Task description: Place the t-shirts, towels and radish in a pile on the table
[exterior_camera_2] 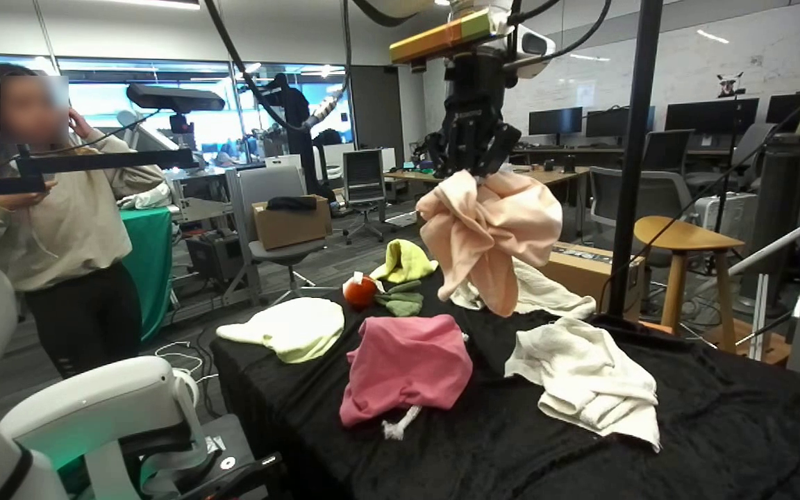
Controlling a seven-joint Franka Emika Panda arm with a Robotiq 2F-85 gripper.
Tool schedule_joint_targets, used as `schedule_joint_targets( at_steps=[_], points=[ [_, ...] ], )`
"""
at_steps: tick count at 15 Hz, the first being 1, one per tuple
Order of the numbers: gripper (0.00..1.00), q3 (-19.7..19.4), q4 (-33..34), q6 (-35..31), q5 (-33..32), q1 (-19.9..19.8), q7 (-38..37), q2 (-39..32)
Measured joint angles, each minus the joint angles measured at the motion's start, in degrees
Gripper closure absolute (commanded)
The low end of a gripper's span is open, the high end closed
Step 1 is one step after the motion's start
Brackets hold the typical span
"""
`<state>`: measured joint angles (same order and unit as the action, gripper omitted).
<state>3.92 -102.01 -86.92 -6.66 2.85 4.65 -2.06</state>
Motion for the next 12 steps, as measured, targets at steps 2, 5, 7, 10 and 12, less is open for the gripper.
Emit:
schedule_joint_targets(
  at_steps=[2, 5, 7, 10, 12],
  points=[
    [0.93, 0.27, -2.31, -2.53, -0.02, 0.54, -0.72, -0.28],
    [0.57, 0.40, -4.92, -5.17, -0.02, 1.03, -0.70, -1.60],
    [0.51, 0.42, -6.01, -6.58, -0.07, 1.17, -0.68, -2.52],
    [0.28, 0.42, -6.51, -7.32, -0.99, 1.17, -0.68, -3.25],
    [0.13, 0.37, -6.45, -7.38, -1.66, 1.15, -0.68, -3.37]
  ],
)
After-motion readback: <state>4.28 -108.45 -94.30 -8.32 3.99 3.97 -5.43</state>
